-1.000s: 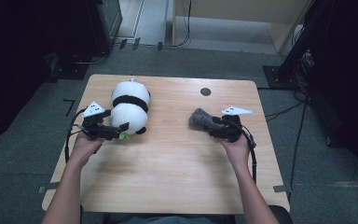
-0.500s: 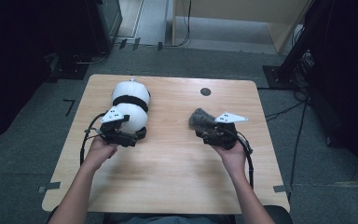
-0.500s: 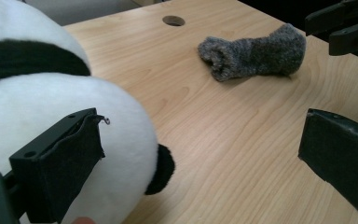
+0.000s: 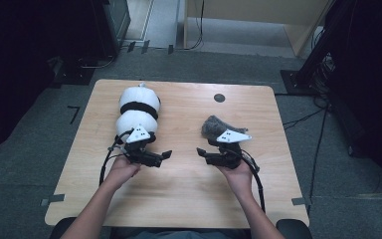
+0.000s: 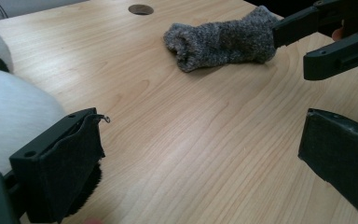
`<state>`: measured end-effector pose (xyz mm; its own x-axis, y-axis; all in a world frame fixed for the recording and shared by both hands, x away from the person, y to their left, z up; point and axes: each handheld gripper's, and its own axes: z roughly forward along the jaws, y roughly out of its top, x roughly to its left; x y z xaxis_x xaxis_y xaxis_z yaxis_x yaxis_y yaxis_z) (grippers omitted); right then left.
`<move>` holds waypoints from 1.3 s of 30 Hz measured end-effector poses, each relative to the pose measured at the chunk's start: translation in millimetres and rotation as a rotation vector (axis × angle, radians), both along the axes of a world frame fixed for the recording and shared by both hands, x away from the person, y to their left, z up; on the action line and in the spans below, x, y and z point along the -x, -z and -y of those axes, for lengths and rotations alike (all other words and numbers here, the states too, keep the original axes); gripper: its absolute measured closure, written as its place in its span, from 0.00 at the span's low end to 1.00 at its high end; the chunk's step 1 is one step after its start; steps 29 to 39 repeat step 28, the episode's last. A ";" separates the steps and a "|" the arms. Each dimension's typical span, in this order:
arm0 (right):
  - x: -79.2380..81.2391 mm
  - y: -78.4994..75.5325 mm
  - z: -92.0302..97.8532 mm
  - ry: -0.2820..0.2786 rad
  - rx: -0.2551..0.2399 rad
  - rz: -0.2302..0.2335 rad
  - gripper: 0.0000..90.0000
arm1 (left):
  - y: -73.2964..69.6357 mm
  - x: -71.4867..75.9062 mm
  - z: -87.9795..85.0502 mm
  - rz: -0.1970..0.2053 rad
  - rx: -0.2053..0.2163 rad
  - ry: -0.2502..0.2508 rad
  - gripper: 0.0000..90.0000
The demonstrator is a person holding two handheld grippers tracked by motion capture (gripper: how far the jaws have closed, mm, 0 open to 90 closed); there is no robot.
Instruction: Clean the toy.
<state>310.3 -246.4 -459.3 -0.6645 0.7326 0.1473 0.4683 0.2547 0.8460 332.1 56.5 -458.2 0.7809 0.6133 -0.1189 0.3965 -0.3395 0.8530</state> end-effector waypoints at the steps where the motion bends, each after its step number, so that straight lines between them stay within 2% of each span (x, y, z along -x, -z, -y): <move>1: 0.8 1.4 -0.5 0.001 -0.002 -0.002 0.44 | 1.3 1.1 1.3 -0.005 0.005 0.001 0.00; 3: 2.6 3.7 -1.6 -0.005 -0.004 -0.012 0.48 | 5.5 3.7 4.9 -0.017 0.016 0.011 0.00; 5: 4.7 6.2 -3.3 -0.005 0.005 -0.002 0.48 | 9.0 6.3 7.9 -0.012 0.016 0.029 0.00; 8: 7.3 9.8 -5.4 0.002 0.013 -0.004 0.47 | 14.7 8.2 12.8 -0.001 0.001 0.041 0.00; 14: 5.7 16.3 -9.2 -0.015 0.021 -0.019 0.47 | 30.5 5.9 19.3 -0.021 -0.038 0.059 0.00; 16: 5.0 17.5 -12.0 -0.022 0.035 -0.009 0.47 | 33.1 4.3 20.6 -0.026 -0.042 0.057 0.00; 25: 2.2 19.9 -18.8 -0.044 0.050 0.000 0.47 | 37.1 3.1 22.2 -0.033 -0.067 0.069 0.00; 39: 1.6 20.3 -18.3 -0.039 0.052 -0.004 0.47 | 36.7 2.9 21.5 -0.032 -0.060 0.069 0.00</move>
